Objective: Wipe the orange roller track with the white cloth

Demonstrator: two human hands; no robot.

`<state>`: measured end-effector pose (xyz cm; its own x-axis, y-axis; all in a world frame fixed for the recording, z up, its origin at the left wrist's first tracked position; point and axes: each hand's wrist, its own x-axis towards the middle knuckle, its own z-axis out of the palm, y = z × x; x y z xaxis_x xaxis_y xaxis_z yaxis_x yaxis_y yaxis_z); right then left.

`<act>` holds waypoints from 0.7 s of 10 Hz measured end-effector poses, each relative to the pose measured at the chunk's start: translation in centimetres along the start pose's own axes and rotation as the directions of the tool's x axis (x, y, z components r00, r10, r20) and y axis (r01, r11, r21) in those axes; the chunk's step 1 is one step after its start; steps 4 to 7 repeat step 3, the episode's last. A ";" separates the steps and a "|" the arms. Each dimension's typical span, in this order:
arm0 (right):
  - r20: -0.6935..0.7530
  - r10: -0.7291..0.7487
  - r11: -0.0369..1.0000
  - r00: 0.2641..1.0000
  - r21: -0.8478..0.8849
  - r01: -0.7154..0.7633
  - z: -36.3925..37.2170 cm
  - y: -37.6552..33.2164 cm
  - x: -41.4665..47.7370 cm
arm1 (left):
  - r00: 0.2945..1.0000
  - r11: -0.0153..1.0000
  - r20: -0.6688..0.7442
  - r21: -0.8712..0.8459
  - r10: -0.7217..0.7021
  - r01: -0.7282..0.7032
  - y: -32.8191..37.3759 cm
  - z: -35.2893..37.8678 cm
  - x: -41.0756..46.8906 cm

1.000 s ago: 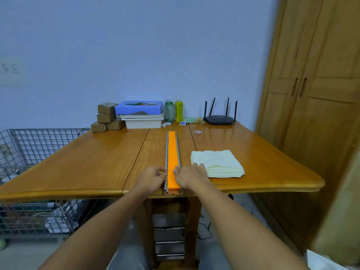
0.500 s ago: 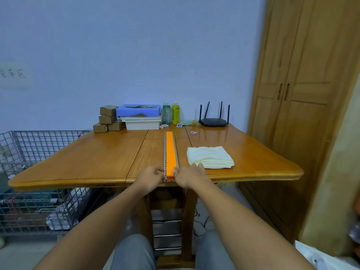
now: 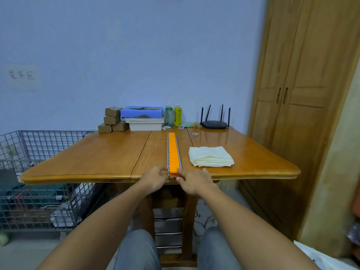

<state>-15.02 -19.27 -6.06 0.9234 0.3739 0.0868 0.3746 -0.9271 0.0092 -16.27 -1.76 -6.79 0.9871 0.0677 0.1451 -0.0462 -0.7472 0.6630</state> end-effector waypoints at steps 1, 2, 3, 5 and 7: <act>-0.023 -0.012 0.999 1.000 0.043 0.013 -0.5 0.1 0.0 | 1.000 1.000 0.016 -0.010 0.003 -0.003 -0.2 0.0 0.4; -0.120 0.002 0.987 0.993 0.162 0.018 -1.3 0.4 0.0 | 1.000 1.000 0.027 0.030 -0.004 0.004 -0.1 -0.5 0.5; -0.202 0.054 0.940 0.978 0.341 0.018 -2.4 0.9 1.1 | 1.000 0.998 -0.001 0.063 -0.001 0.001 0.1 -1.5 1.4; -0.202 0.054 0.940 0.978 0.341 0.018 -2.4 0.9 1.1 | 1.000 0.998 -0.001 0.063 -0.001 0.001 0.1 -1.5 1.4; -0.202 0.054 0.940 0.978 0.341 0.018 -2.4 0.9 1.1 | 1.000 0.998 -0.001 0.063 -0.001 0.001 0.1 -1.5 1.4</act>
